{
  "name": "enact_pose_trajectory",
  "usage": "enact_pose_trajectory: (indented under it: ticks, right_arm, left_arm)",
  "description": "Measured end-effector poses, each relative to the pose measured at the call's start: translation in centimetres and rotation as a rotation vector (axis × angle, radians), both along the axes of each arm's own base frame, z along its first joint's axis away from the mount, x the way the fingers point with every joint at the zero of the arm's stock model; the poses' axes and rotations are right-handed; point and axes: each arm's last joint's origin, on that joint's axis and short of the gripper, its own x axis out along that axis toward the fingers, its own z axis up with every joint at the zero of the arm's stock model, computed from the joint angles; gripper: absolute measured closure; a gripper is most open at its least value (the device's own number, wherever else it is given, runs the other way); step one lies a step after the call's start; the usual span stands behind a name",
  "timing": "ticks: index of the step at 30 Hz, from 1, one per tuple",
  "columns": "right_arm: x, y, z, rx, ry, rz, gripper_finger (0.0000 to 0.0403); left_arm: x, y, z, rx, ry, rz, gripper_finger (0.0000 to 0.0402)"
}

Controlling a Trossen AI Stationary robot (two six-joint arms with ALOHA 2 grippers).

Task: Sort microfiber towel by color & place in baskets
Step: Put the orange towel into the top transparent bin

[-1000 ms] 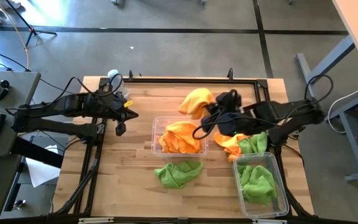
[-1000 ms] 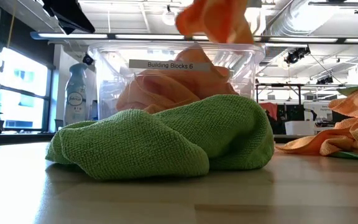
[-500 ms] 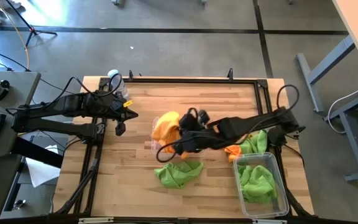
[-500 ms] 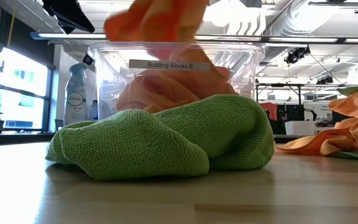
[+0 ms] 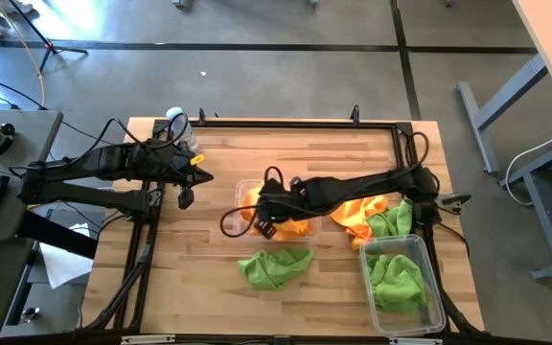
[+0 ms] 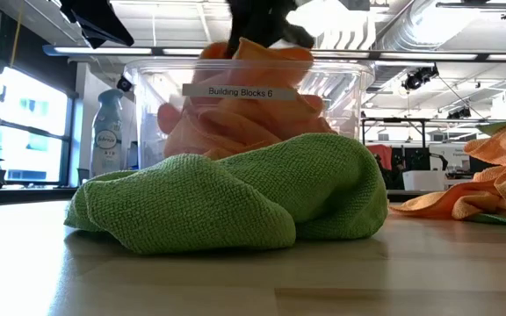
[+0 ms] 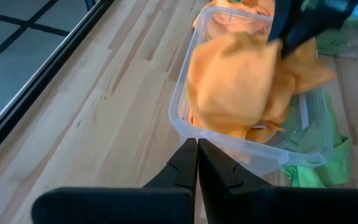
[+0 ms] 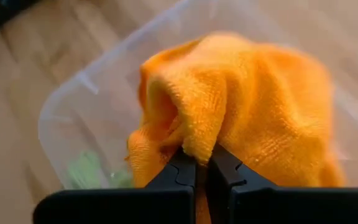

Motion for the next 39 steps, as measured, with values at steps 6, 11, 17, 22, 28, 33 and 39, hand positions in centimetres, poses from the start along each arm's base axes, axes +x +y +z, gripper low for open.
enact_pose_trajectory:
  ticks: [6, 11, 17, 22, 28, 33, 39]
  right_arm:
    - [1.2, 0.1, -3.7, 0.057, 0.136, 0.049, 0.0403]
    - [2.2, -0.2, -6.3, 0.114, 0.203, 0.083, 0.0403]
    - [3.3, -1.9, -8.6, 0.241, 0.229, 0.038, 0.0403]
    - [3.8, -2.7, -9.1, 0.338, 0.200, -0.077, 0.0403]
    - [3.9, -3.3, -9.1, 0.411, 0.185, -0.185, 0.0403]
    - [3.9, -3.6, -9.1, 0.412, 0.169, -0.271, 0.0403]
    - [3.9, -3.7, -9.1, 0.364, 0.157, -0.278, 0.0390]
  left_arm:
    - [-0.1, 0.0, -0.2, -0.009, 0.019, 0.005, 0.0401]
    - [-0.1, 0.0, -0.2, -0.010, 0.022, 0.004, 0.0401]
    - [-0.1, 0.0, -0.2, -0.009, 0.021, 0.004, 0.0401]
    - [-0.1, 0.0, -0.2, -0.009, 0.021, 0.004, 0.0401]
    - [-0.1, 0.0, -0.2, -0.009, 0.021, 0.004, 0.0401]
    - [-0.1, 0.0, -0.2, -0.010, 0.021, 0.005, 0.0401]
    - [-0.1, 0.0, -0.2, -0.016, 0.019, 0.009, 0.0401]
